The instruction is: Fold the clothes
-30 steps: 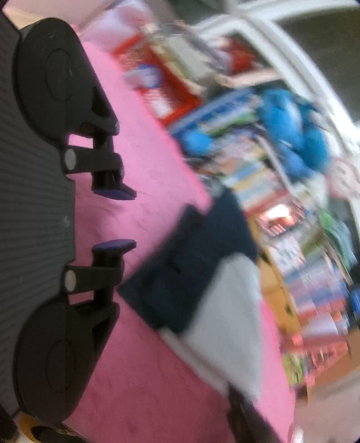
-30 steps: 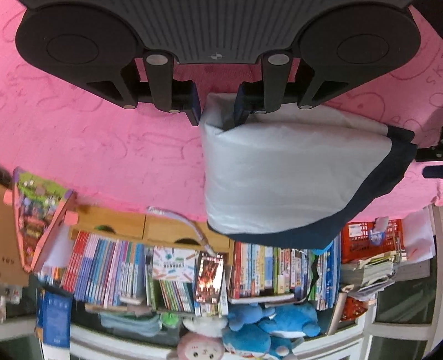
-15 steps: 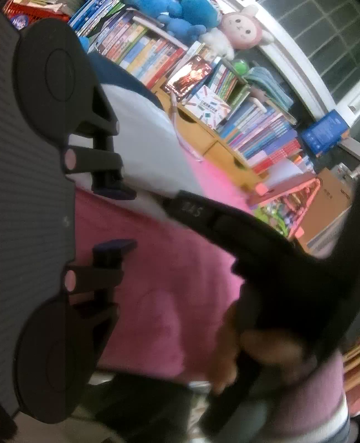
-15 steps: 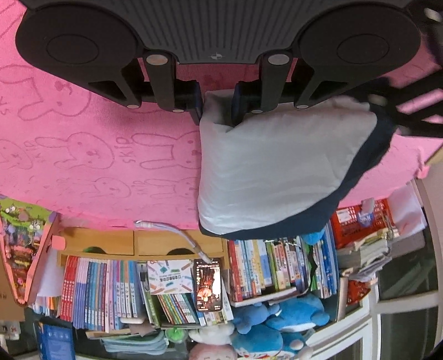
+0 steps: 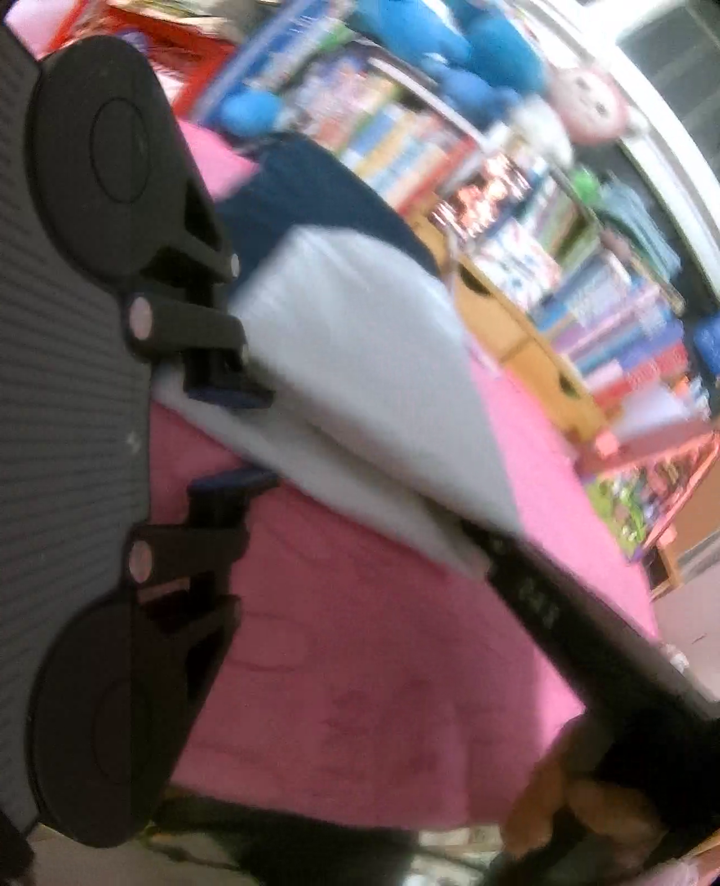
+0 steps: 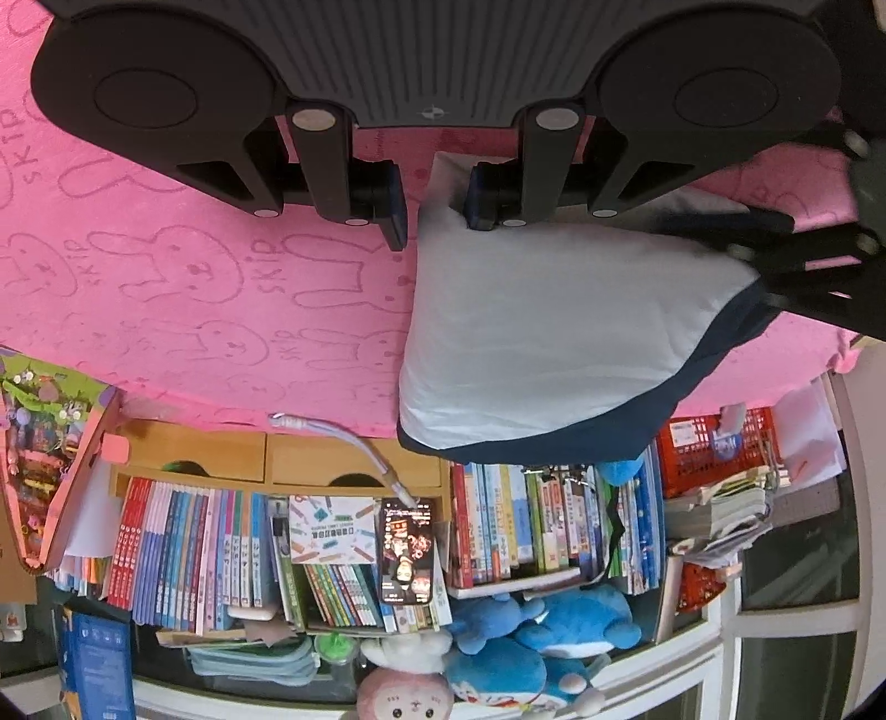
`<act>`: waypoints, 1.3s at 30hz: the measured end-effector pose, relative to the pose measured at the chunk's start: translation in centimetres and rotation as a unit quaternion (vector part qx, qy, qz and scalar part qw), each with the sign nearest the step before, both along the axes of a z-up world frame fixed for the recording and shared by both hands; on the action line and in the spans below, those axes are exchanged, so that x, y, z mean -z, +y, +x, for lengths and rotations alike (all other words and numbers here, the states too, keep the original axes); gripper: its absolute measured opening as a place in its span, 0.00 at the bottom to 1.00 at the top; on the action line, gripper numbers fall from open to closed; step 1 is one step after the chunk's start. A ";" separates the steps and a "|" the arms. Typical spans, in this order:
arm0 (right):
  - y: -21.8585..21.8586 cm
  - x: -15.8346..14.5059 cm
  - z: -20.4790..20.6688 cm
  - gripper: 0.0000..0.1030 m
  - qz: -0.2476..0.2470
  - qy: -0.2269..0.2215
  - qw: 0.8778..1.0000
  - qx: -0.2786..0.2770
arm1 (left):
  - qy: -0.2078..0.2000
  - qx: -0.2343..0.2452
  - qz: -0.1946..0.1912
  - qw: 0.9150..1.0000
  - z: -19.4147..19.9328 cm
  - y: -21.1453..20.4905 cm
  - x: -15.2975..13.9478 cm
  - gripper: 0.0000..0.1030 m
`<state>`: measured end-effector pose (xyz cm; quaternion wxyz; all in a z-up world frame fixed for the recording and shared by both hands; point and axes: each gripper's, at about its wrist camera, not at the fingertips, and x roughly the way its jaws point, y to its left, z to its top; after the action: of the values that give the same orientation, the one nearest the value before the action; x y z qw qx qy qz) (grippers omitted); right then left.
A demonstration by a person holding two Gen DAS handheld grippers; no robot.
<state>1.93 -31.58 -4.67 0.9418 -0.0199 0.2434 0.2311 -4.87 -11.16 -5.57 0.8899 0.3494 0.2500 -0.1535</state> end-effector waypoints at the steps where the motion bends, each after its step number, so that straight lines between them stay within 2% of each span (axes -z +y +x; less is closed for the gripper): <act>1: 0.1 0.1 -0.1 0.23 -0.002 -0.001 1.000 0.001 | 0.005 -0.015 -0.004 1.000 -0.6 0.9 -0.1 0.22; 5: 0.5 0.7 -0.3 0.23 -0.010 -0.001 1.000 -0.004 | 0.028 -0.068 -0.028 0.997 -3.0 4.1 -0.8 0.24; 9: 1.0 1.4 -0.8 0.26 -0.032 -0.015 0.999 -0.010 | 0.052 -0.111 -0.096 0.988 -3.8 5.4 -2.2 0.36; 14: 1.6 1.5 -2.0 0.34 -0.058 -0.042 0.997 -0.024 | 0.019 -0.158 -0.200 0.967 -3.9 7.7 -5.4 0.46; 16: 1.9 1.4 -2.3 0.36 -0.066 -0.050 0.996 -0.029 | -0.009 -0.157 -0.239 0.958 -2.5 8.3 -6.9 0.56; 20: 2.6 1.5 -2.2 0.42 -0.072 -0.054 0.995 -0.033 | -0.027 -0.128 -0.296 0.946 1.8 8.4 -9.0 0.58; 23: 3.4 1.7 -2.5 0.46 -0.083 -0.063 0.994 -0.040 | -0.032 -0.098 -0.298 0.949 5.8 5.8 -9.6 0.58; 25: 3.8 1.7 -2.8 0.49 -0.085 -0.065 0.993 -0.049 | -0.030 -0.093 -0.276 0.956 8.3 3.9 -9.2 0.58; 27: 4.3 1.7 -3.2 0.51 -0.089 -0.069 0.992 -0.059 | -0.021 -0.104 -0.249 0.963 10.5 3.1 -8.0 0.58; 29: 4.6 1.8 -3.3 0.53 -0.103 -0.076 0.989 -0.069 | -0.005 -0.132 -0.228 0.965 12.1 3.9 -5.8 0.58; 31: 4.7 1.8 -3.4 0.54 -0.113 -0.080 0.987 -0.076 | 0.013 -0.162 -0.231 0.959 13.0 5.9 -3.5 0.60; 34: 3.1 1.8 -3.0 0.53 -0.093 -0.057 0.990 -0.091 | 0.028 -0.181 -0.282 0.942 12.6 9.5 -2.6 0.66; 37: 1.1 1.2 -2.9 0.53 -0.045 -0.037 0.992 -0.111 | 0.028 -0.191 -0.280 0.940 12.1 10.9 -3.3 0.66; 39: -0.4 0.5 -2.9 0.57 -0.005 -0.025 0.992 -0.124 | 0.028 -0.202 -0.292 0.934 11.7 11.9 -4.0 0.66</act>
<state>-0.97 -31.98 -5.19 0.9113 -0.0603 0.2168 0.3447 6.86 0.74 -1.58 0.9574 0.0119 0.2846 -0.0468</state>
